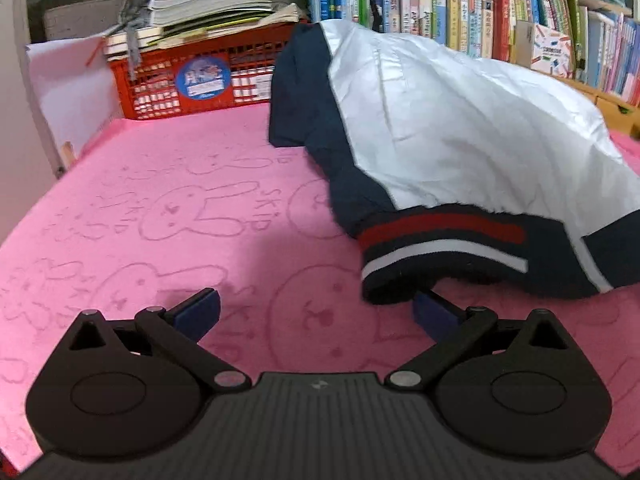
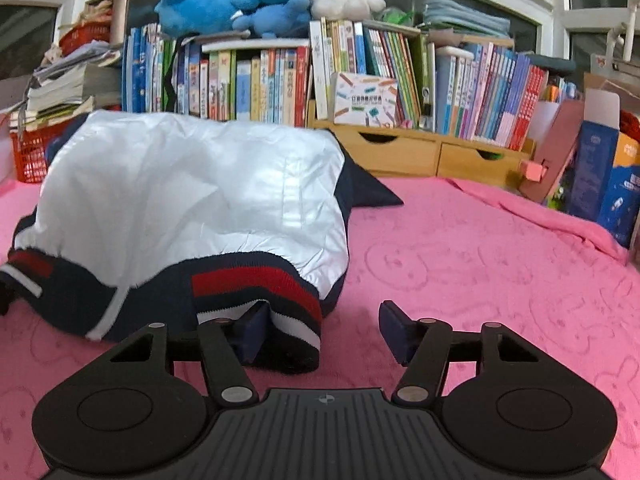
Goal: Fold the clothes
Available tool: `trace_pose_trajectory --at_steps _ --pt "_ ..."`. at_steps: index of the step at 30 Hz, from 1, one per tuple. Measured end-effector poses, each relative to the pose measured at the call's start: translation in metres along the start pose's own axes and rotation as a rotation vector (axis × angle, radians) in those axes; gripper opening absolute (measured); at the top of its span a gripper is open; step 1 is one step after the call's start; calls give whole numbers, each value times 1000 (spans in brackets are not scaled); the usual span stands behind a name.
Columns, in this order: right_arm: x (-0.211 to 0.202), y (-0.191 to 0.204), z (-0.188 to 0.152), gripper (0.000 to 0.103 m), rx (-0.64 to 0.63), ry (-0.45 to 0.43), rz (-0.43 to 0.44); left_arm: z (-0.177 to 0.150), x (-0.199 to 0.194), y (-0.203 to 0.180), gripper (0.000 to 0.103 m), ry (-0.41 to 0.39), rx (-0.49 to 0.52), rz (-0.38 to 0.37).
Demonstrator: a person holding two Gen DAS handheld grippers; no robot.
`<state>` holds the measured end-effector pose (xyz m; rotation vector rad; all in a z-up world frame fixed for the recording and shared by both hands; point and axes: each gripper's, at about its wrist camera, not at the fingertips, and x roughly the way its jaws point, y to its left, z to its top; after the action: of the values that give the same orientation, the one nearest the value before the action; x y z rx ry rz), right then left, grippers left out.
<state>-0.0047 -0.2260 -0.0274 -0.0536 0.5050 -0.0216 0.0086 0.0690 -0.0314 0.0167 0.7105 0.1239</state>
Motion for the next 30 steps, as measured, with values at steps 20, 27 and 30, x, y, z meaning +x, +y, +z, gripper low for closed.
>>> trace_pose_trajectory --at_steps 20,27,30 --pt "-23 6 -24 78 -255 -6 33 16 24 -20 103 -83 1 159" --pt "3 -15 -5 79 -84 -15 -113 35 11 1 103 -141 -83 181" --pt "4 -21 5 79 -20 -63 -123 44 -1 9 103 -199 -116 185"
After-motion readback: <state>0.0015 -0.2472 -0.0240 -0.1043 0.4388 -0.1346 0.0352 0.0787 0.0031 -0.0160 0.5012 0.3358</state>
